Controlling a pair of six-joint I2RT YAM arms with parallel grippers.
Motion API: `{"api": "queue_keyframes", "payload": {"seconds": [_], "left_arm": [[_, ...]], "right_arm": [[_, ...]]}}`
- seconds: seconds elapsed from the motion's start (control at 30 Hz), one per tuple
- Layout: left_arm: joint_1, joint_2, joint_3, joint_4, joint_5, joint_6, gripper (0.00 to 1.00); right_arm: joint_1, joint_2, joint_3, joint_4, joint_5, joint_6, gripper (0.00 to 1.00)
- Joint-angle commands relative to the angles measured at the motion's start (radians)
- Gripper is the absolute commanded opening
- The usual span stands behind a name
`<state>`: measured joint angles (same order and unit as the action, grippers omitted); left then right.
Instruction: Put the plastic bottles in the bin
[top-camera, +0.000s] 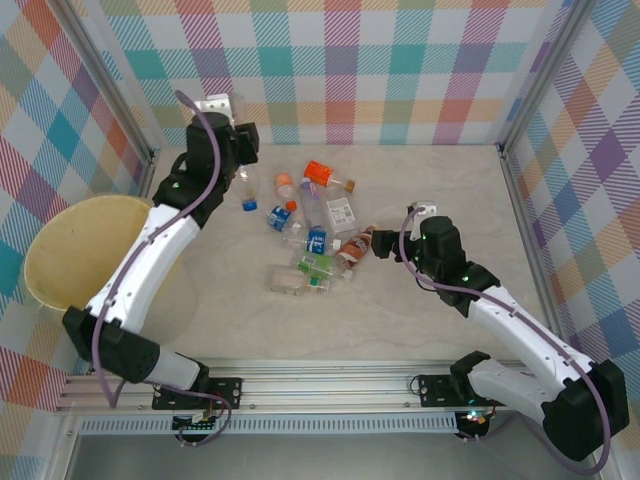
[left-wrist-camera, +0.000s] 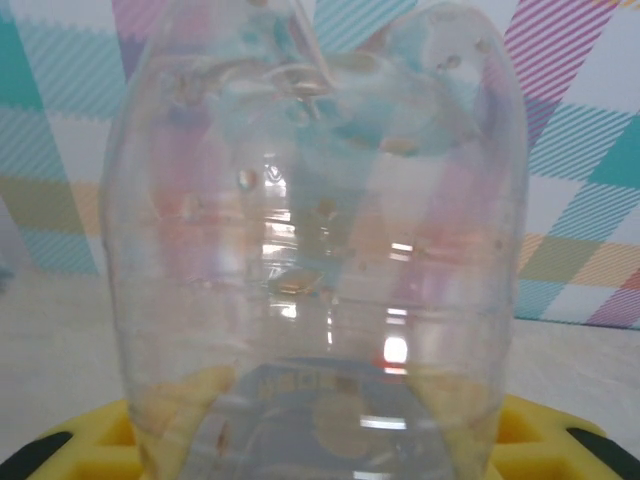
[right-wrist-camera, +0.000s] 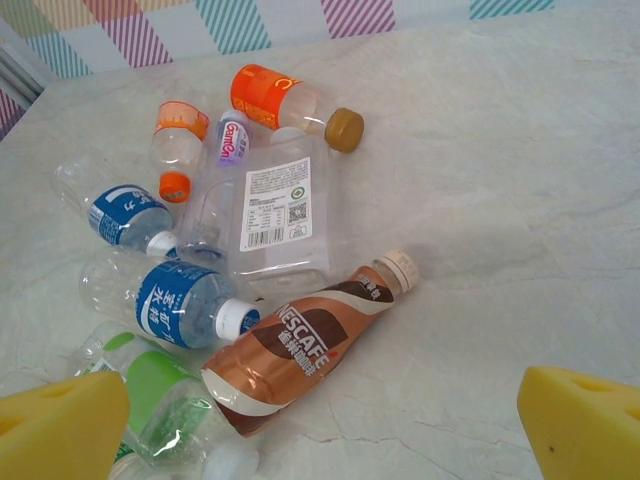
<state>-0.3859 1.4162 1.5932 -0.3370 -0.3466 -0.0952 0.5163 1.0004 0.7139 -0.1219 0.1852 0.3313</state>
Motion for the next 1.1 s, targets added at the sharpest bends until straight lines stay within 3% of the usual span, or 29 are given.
{"api": "queue_keyframes", "payload": {"seconds": [0.0,0.2,0.27,0.37,0.47,0.67,0.77,0.93,1.07], "left_arm": [[-0.001,-0.1,0.001,0.036,-0.081,0.212,0.43],[0.009,-0.198,-0.004,0.129,-0.364,0.45,0.43],[0.026,-0.22,-0.024,0.197,-0.52,0.506,0.42],[0.112,-0.252,-0.047,0.18,-0.629,0.471,0.41],[0.226,-0.317,-0.131,0.158,-0.634,0.37,0.41],[0.493,-0.415,-0.282,0.13,-0.622,0.212,0.41],[0.546,-0.443,-0.349,0.151,-0.635,0.209,0.41],[0.642,-0.449,-0.486,0.288,-0.676,0.321,0.43],[0.755,-0.476,-0.529,0.281,-0.649,0.24,0.43]], "right_arm": [[-0.004,0.025,0.021,0.072,-0.026,0.014,1.0],[-0.004,0.086,0.052,0.089,-0.06,0.026,1.0],[-0.004,0.093,0.064,0.087,-0.063,0.038,1.0],[-0.004,0.072,0.048,0.139,-0.056,0.061,1.0],[-0.004,0.039,0.023,0.195,-0.036,0.058,1.0],[-0.003,0.021,0.055,0.143,-0.027,0.025,1.0],[-0.004,0.018,0.068,0.122,-0.027,0.022,1.0],[-0.004,0.023,0.076,0.126,-0.026,0.04,1.0],[-0.004,0.042,0.103,0.11,-0.029,0.017,1.0]]}}
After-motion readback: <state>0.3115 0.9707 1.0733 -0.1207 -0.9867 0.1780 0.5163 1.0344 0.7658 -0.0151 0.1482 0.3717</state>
